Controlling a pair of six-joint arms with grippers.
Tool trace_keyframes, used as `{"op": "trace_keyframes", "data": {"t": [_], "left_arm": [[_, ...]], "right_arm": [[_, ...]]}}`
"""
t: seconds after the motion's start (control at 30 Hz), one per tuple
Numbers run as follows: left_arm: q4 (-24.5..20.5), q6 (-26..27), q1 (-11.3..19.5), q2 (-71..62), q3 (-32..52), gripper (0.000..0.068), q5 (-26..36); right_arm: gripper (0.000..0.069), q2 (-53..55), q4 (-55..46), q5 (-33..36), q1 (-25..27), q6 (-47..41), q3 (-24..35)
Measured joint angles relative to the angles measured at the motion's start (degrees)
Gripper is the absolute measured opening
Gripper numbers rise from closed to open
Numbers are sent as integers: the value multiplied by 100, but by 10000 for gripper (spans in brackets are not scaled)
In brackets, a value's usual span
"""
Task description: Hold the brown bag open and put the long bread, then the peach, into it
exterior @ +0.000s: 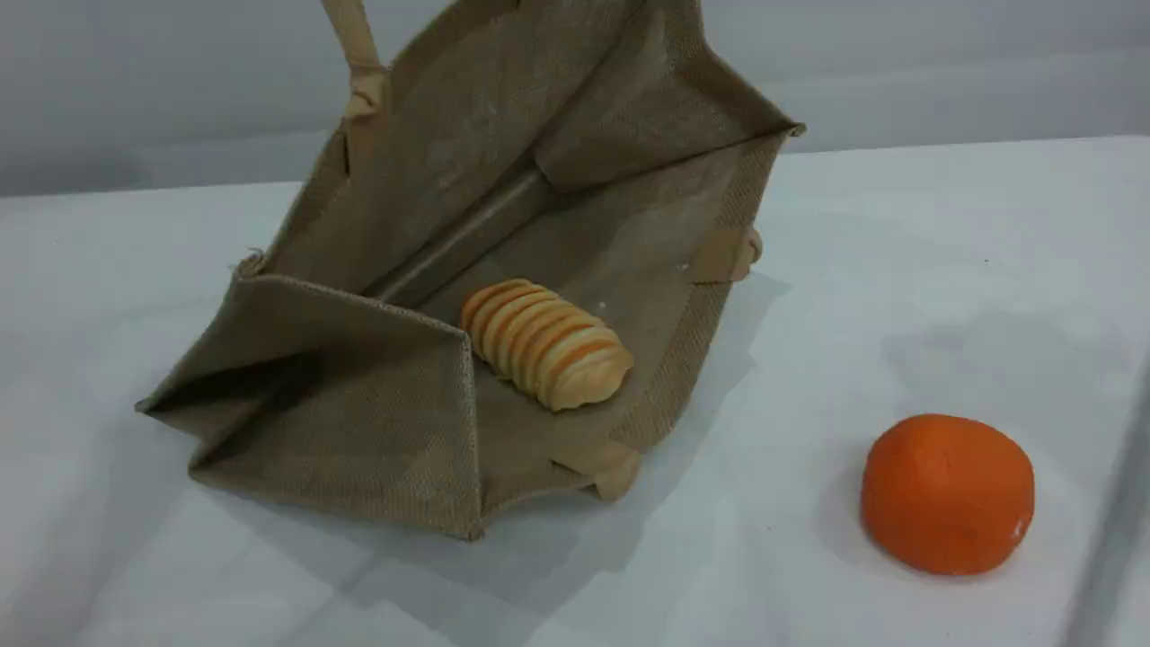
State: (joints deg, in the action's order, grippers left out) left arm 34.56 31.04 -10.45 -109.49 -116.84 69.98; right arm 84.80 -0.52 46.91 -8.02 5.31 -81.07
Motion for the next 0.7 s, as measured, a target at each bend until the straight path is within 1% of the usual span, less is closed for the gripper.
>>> {"op": "trace_keyframes", "data": {"t": [0.1, 0.17, 0.3, 0.37, 0.43, 0.63, 0.7], "left_arm": [[7, 0, 0, 0, 0, 92, 0], [7, 0, 0, 0, 0, 94, 0], [13, 0, 0, 0, 0, 106, 0], [18, 0, 0, 0, 0, 130, 0], [34, 0, 0, 0, 0, 172, -11], [34, 12, 0, 0, -6, 388, -29], [34, -15, 0, 0, -6, 437, -14]], "right_arm": [[583, -461, -639, 369, 0, -490, 0], [583, -738, -851, 428, 0, -591, 0], [583, -1208, -879, 640, 0, -623, 0], [583, -1371, -879, 823, 0, -659, 0], [583, -1521, -879, 915, 0, -671, 0], [583, -1857, -879, 1045, 0, -678, 0], [583, -1945, -879, 1111, 0, -678, 0]]}}
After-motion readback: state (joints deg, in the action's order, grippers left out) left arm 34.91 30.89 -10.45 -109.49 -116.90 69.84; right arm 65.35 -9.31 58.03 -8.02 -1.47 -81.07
